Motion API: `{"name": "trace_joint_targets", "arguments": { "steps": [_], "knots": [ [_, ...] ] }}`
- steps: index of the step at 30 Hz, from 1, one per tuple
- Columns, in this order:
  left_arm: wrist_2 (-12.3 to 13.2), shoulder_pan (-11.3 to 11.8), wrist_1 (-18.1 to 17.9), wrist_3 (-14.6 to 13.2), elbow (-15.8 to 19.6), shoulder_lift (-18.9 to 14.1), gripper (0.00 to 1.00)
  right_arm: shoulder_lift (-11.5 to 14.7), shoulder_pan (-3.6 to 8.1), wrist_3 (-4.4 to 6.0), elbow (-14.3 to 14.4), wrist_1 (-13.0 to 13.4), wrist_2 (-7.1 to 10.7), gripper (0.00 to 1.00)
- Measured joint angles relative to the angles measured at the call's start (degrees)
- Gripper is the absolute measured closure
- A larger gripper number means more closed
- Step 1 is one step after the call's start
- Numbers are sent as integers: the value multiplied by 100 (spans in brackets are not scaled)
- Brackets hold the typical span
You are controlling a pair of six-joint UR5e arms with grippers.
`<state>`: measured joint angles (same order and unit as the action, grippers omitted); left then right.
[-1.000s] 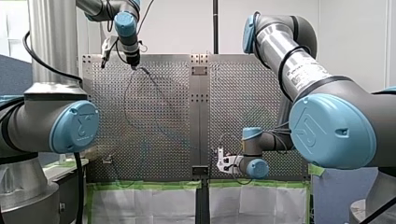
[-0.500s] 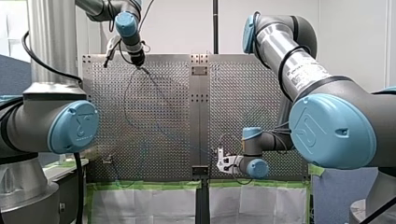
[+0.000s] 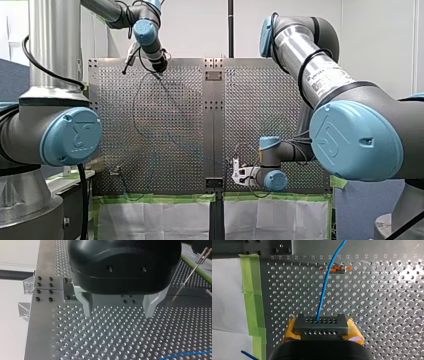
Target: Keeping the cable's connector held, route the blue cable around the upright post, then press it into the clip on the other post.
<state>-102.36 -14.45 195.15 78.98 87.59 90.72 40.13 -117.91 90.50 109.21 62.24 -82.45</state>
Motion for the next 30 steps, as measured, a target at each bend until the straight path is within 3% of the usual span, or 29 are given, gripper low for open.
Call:
{"name": "trace_joint_targets", "arguments": {
  "steps": [8, 15, 23, 30],
  "knots": [
    [-381, -386, -373, 165, -336, 383, 0, 0, 0, -10, 0, 55, 4, 100],
    [-765, -746, -749, 230, -417, 769, 0, 0, 0, 12, 0, 117, 11, 100],
    [-1202, -799, -1032, 118, -419, 1202, 0, 0, 0, 21, 0, 150, 57, 100],
    [-1563, -724, -1382, 43, -420, 1322, 0, 0, 0, 21, -2, 156, 61, 100]
  ]
}}
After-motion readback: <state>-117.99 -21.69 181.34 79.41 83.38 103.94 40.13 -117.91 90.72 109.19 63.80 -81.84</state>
